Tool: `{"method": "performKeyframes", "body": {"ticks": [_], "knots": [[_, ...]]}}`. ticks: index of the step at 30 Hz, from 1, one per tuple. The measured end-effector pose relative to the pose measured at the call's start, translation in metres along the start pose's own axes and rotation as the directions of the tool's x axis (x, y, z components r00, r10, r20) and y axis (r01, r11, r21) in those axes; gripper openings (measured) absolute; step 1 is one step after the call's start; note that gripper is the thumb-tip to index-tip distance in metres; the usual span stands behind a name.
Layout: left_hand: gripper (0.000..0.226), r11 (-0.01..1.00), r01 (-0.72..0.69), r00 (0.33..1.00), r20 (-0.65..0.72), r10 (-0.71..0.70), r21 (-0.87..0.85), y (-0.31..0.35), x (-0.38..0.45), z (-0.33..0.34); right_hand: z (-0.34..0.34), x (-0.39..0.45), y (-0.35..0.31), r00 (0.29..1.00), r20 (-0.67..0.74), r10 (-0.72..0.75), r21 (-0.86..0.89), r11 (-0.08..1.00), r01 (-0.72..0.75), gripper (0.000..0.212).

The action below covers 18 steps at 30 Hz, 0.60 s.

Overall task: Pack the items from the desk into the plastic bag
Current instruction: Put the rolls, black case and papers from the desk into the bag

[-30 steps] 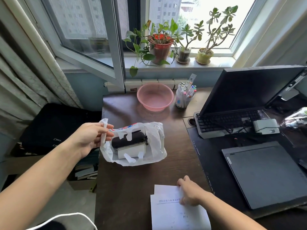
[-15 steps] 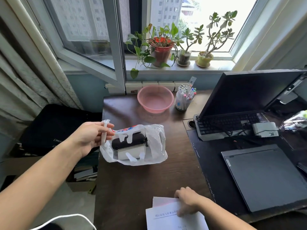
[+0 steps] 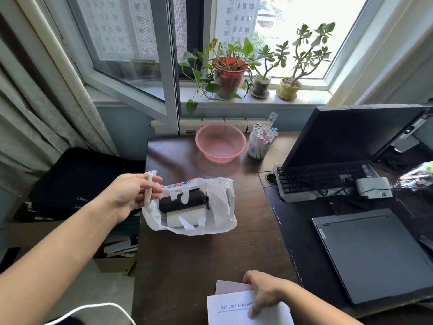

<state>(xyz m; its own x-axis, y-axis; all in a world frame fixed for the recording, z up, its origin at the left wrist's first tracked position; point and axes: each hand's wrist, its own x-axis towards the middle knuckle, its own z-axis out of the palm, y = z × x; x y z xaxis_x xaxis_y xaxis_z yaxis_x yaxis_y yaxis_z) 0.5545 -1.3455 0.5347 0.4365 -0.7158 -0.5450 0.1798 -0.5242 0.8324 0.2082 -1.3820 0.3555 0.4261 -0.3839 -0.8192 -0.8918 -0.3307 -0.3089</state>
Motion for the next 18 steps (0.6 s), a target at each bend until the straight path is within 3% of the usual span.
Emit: {"method": "performKeyframes", "body": {"ticks": [7, 12, 18], "knots": [[0.020, 1.000, 0.001, 1.000, -0.007, -0.001, -0.001, 0.003, -0.002, -0.001, -0.002, 0.008, -0.006, 0.998, 0.045, 0.043, -0.031, 0.999, -0.041, 0.076], [0.019, 1.000, 0.010, 1.000, 0.000, -0.010, 0.005, 0.003, -0.003, 0.000, 0.004, 0.011, -0.009, 0.997, 0.023, 0.072, -0.132, 0.989, -0.068, 0.087], [0.020, 1.000, 0.009, 1.000, -0.004, -0.009, 0.012, 0.000, -0.002, -0.002, 0.005, 0.007, -0.006, 1.000, 0.015, 0.019, -0.145, 0.989, -0.016, 0.079]]}}
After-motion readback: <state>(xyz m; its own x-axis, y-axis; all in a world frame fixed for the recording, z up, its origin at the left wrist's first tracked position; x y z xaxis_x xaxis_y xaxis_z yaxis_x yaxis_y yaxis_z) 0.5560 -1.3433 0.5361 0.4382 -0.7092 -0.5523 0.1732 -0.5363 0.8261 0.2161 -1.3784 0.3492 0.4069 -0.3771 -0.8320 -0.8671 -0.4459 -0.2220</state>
